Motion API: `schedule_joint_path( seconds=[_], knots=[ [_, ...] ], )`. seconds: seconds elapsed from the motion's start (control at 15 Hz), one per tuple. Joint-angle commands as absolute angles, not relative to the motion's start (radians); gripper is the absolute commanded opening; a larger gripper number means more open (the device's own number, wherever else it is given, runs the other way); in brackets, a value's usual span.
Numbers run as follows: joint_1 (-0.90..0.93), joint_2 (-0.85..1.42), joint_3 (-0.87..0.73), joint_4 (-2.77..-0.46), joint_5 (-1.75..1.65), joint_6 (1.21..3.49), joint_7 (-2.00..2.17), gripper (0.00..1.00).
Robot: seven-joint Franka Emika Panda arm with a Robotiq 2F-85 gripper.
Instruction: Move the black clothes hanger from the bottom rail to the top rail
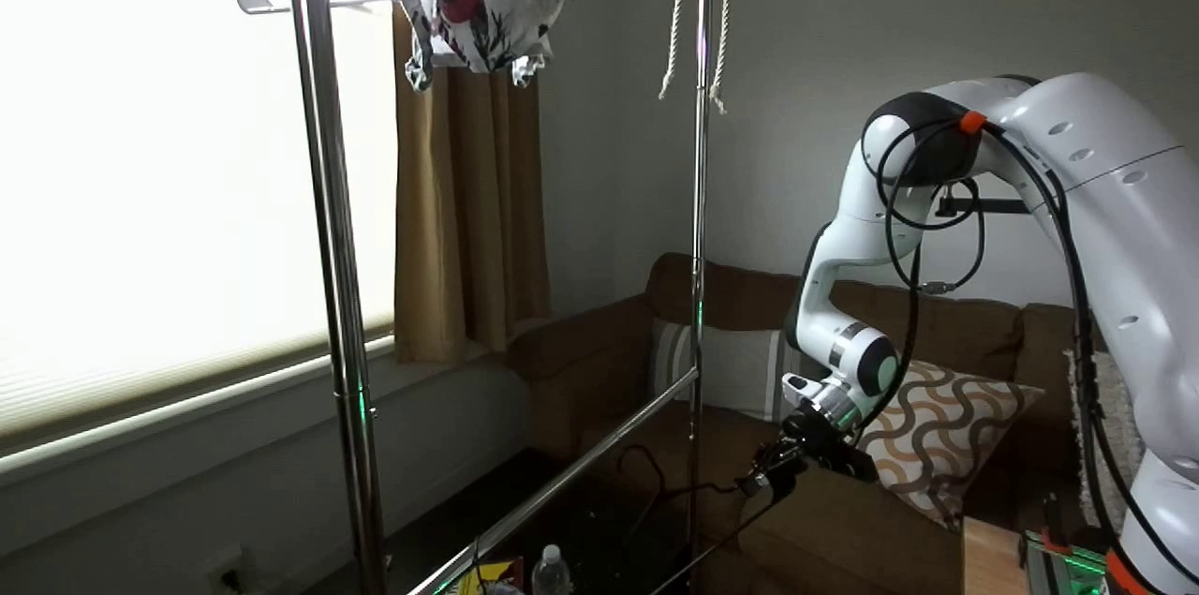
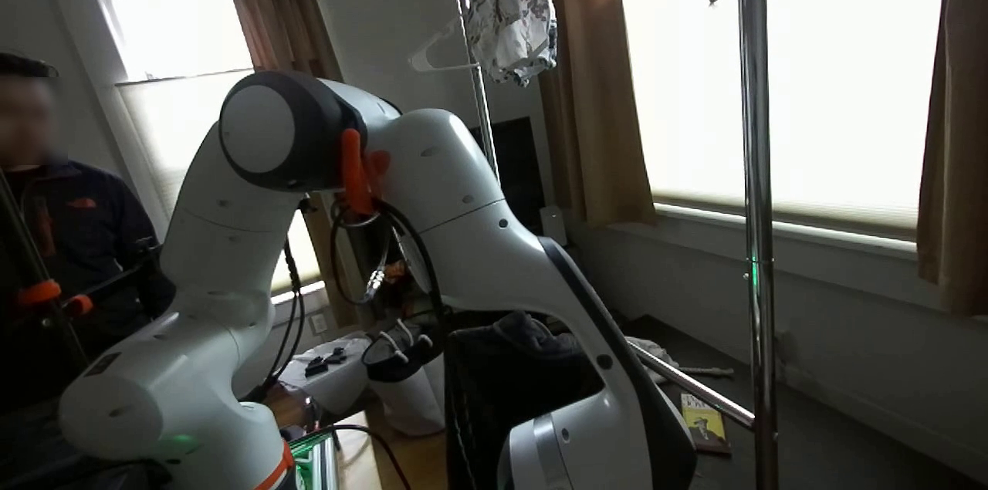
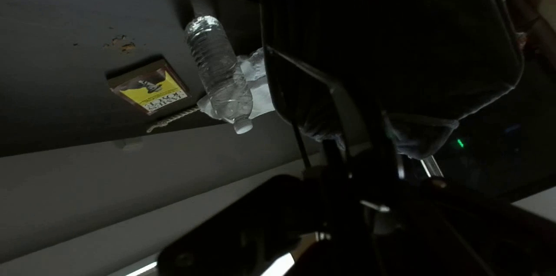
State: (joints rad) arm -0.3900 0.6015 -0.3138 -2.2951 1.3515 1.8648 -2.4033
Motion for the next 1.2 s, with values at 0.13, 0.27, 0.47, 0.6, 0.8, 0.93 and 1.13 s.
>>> schedule_joint_path(
  seconds=[0.13, 0.27, 0.47, 0.6, 0.8, 0.93, 1.13],
  knots=[
    [-0.411, 0.558, -0.371, -2.263, 1.098, 1.771, -2.276, 0.03],
    [-0.457, 0.554, -0.382, -2.21, 0.992, 1.651, -2.25, 0.03],
    [-0.53, 0.549, -0.389, -2.129, 0.939, 1.445, -2.163, 0.02],
    [-0.548, 0.519, -0.407, -2.106, 0.946, 1.397, -2.094, 0.02],
    [-0.55, 0.436, -0.423, -2.133, 0.939, 1.378, -2.067, 0.02],
    [-0.546, 0.39, -0.426, -2.139, 0.939, 1.357, -2.043, 0.02],
    [-0.55, 0.357, -0.425, -2.087, 0.936, 1.258, -1.942, 0.02]
  ],
)
